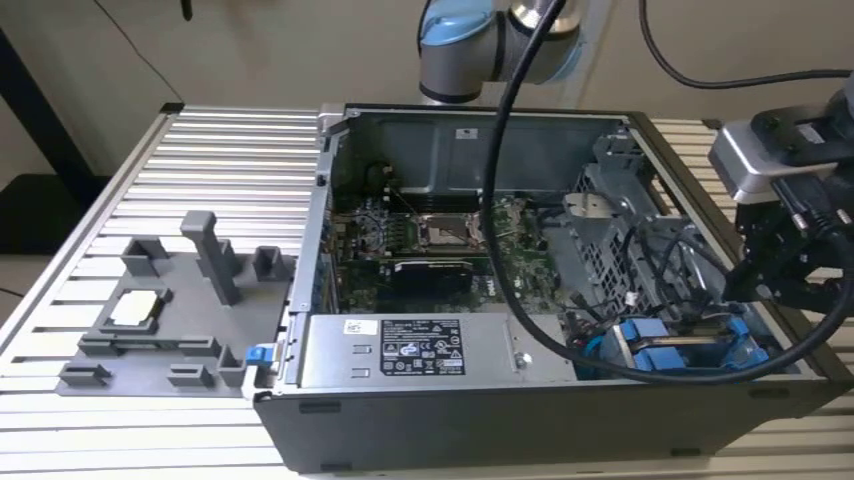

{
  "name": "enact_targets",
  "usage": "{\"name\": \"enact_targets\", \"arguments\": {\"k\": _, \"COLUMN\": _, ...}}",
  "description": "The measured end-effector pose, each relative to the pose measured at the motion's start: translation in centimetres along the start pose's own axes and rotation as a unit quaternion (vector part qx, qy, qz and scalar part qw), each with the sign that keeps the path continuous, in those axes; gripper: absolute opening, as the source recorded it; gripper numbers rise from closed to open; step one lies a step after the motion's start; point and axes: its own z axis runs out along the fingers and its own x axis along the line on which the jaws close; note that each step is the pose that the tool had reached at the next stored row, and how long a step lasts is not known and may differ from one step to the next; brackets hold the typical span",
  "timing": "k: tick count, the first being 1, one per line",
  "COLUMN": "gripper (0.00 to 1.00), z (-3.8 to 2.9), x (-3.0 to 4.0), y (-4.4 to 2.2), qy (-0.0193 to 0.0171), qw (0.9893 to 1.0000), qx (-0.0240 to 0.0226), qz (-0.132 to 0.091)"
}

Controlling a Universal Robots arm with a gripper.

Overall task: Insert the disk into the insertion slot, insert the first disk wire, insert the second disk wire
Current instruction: 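Insert the second disk wire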

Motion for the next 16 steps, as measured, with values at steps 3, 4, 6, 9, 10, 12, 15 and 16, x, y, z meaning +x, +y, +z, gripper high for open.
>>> {"name": "enact_targets", "arguments": {"k": 3, "gripper": 0.2, "z": 0.19, "x": 0.18, "y": -0.1, "qy": 0.0003, "qw": 1.0, "qx": -0.0074, "qz": 0.002}}
{"name": "enact_targets", "arguments": {"k": 4, "gripper": 0.2, "z": 0.26, "x": 0.21, "y": -0.14, "qy": 0.0002, "qw": 1.0, "qx": -0.0096, "qz": 0.002}}
{"name": "enact_targets", "arguments": {"k": 6, "gripper": 0.2, "z": 0.41, "x": 0.25, "y": -0.27, "qy": -0.0012, "qw": 0.9999, "qx": -0.013, "qz": 0.003}}
{"name": "enact_targets", "arguments": {"k": 9, "gripper": 0.2, "z": 0.59, "x": 0.29, "y": -0.39, "qy": -0.0032, "qw": 0.9998, "qx": -0.0199, "qz": 0.005}}
{"name": "enact_targets", "arguments": {"k": 10, "gripper": 0.2, "z": 0.64, "x": 0.3, "y": -0.43, "qy": -0.0035, "qw": 0.9997, "qx": -0.0229, "qz": 0.005}}
{"name": "enact_targets", "arguments": {"k": 12, "gripper": 0.2, "z": 0.78, "x": 0.32, "y": -0.66, "qy": -0.0037, "qw": 0.9995, "qx": -0.0297, "qz": 0.007}}
{"name": "enact_targets", "arguments": {"k": 15, "gripper": 0.2, "z": 1.1, "x": 0.37, "y": -1.25, "qy": -0.004, "qw": 0.9993, "qx": -0.0368, "qz": 0.008}}
{"name": "enact_targets", "arguments": {"k": 16, "gripper": 0.2, "z": 1.21, "x": 0.38, "y": -1.4, "qy": -0.0043, "qw": 0.9992, "qx": -0.039, "qz": 0.008}}
